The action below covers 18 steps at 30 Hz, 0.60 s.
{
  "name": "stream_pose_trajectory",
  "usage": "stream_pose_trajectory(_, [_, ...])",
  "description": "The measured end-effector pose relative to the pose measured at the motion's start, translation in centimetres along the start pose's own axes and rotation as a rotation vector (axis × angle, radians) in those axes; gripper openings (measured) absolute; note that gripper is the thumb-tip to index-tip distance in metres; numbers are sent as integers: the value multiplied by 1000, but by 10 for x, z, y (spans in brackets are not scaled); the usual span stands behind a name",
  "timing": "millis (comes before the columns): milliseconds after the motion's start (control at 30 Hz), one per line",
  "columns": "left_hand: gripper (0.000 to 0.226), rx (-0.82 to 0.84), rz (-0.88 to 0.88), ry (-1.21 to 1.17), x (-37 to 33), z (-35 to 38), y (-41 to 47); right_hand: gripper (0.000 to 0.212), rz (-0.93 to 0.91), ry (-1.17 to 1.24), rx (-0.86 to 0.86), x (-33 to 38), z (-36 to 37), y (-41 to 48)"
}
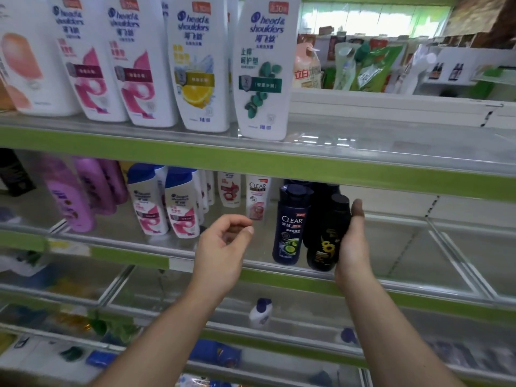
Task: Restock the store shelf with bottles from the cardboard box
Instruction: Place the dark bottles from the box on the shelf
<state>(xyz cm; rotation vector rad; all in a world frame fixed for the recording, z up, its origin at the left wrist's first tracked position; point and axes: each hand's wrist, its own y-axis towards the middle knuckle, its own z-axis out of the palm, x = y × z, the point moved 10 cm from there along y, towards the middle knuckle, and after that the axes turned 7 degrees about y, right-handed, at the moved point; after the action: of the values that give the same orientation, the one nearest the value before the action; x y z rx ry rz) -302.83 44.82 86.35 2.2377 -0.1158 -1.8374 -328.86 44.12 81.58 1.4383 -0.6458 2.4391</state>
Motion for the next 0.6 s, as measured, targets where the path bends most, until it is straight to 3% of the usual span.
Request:
stream_pose_trajectory(133, [20,-25,-13,-16,6,-11,0,68,2,-9,-11,-5,3,0])
stream_pose_trajectory(300, [22,-37,-36,-30,14,-21,1,52,-9,-1,-1,-4,5,-1])
stream_pose_trajectory(367, [20,-35,-38,-37,16,-24,1,66,-30,-24,23,0,4,1])
stream_pose_trajectory(467, [17,-52,-31,-48,15,-31,1,122,-55,-78,62,12,0,9])
stream_pose_trajectory(500, [17,-57,-29,-46,16,-34,0,130,-54,-83,65,17,-1,16])
stream_pose_trajectory(567, [16,-58,-31,-31,19,-37,-1,123,-40,-89,83,23,1,30])
stream_pose_trajectory(600, [16,-59,-33,-28,21,-39,-2,109,-29,-82,91,26,5,35])
